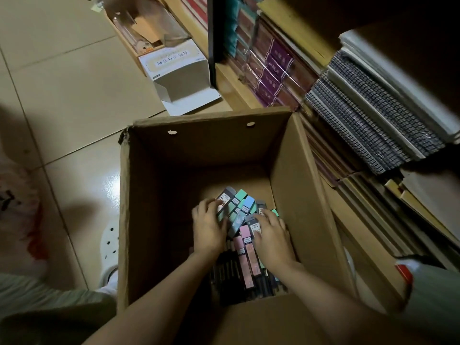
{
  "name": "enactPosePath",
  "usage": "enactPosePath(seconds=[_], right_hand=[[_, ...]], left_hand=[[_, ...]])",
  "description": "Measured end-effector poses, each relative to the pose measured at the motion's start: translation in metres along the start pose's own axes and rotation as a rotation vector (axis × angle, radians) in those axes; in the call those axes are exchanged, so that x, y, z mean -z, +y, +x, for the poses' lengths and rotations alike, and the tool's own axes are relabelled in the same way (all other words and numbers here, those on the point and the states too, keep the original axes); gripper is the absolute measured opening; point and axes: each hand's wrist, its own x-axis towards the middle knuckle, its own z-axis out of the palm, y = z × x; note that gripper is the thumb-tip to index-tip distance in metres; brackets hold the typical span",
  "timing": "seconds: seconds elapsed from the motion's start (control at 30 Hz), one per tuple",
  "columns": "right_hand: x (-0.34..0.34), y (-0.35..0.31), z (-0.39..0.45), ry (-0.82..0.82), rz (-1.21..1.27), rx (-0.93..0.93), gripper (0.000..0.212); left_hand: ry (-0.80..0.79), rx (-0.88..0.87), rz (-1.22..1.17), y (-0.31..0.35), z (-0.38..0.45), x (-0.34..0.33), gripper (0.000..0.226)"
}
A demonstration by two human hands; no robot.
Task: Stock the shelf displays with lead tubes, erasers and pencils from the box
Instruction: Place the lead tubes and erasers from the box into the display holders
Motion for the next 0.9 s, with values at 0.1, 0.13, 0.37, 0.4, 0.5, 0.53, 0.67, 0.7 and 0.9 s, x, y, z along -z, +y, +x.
enactPosePath(seconds=[0.1,0.13,0.37,0.4,0.5,0.53,0.67,0.7,0.9], right_hand=[[0.001,0.000,0.004,0.023,0.065,-0.094,0.056],[0.001,-0.001,0.006,0.038,0.069,-0.110,0.056],[0.003,-0.010,0.025,0.030,0.273,-0.238,0.052],[0.002,-0.012,0.027,0.022,0.278,-0.228,0.055],[0.004,-0.017,0.030,0.028,0.265,-0.224,0.066],[0.004,-0.018,0.030,0.025,0.264,-0.231,0.069],[0.009,-0.015,0.022,0.010,0.287,-0.228,0.075],[0.012,-0.014,0.019,0.012,0.332,-0.239,0.076],[0.029,-0.013,0.000,-0.014,0.562,-0.355,0.074]], left_hand=[[-0.009,0.065,-0.025,0.000,0.012,0.000,0.044],[-0.016,0.086,-0.038,0.000,0.016,0.000,0.044],[-0.029,0.172,-0.006,-0.002,0.031,-0.003,0.045],[-0.036,0.191,-0.007,-0.002,0.033,-0.002,0.043],[-0.065,0.216,-0.034,-0.002,0.037,0.001,0.033],[-0.075,0.216,-0.042,-0.001,0.037,0.003,0.031],[-0.107,0.209,-0.063,0.004,0.033,0.009,0.026],[-0.105,0.218,-0.085,0.006,0.031,0.012,0.024],[-0.168,0.306,-0.153,0.015,0.009,0.033,0.021]])
